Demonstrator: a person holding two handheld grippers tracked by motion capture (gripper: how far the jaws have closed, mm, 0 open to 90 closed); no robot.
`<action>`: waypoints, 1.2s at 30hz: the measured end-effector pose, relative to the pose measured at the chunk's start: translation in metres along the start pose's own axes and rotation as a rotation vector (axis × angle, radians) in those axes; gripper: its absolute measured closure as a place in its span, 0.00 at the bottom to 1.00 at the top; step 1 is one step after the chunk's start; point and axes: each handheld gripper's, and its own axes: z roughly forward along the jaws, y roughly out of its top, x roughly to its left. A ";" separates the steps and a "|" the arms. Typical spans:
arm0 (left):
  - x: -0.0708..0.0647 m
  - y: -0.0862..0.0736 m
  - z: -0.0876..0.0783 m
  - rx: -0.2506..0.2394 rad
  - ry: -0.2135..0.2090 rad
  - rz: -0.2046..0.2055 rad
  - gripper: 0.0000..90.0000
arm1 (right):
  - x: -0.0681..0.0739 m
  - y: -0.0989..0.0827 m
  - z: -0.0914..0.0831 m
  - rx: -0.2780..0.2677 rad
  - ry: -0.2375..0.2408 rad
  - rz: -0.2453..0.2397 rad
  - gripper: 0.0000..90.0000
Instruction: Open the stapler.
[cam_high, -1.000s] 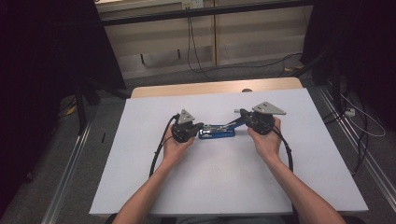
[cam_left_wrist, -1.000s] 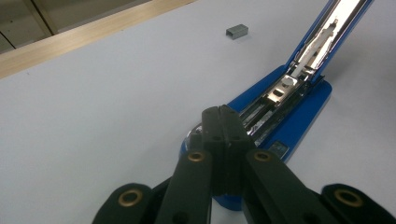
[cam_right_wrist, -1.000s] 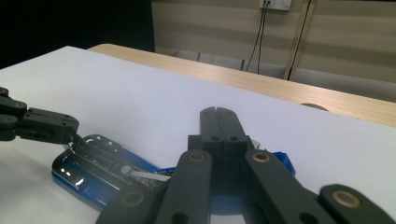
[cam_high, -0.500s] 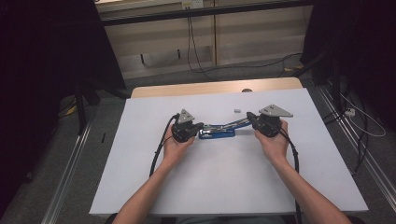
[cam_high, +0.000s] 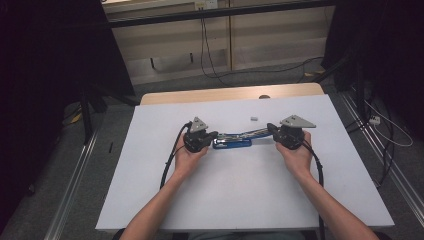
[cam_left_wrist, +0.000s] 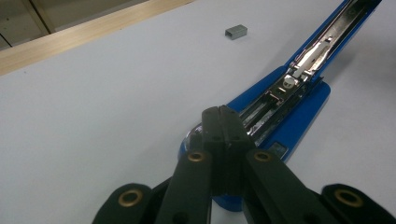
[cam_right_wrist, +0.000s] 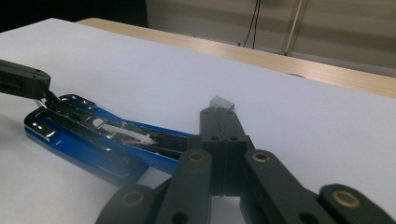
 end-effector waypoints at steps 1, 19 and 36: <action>0.000 0.000 0.000 0.000 -0.001 0.000 1.00 | 0.000 -0.001 0.001 0.005 0.000 -0.003 1.00; 0.000 0.001 0.000 0.003 0.001 0.005 1.00 | 0.002 -0.007 0.004 0.043 0.004 -0.016 1.00; -0.003 0.006 -0.005 -0.026 0.009 -0.013 0.95 | -0.001 -0.008 0.006 0.037 0.041 0.009 1.00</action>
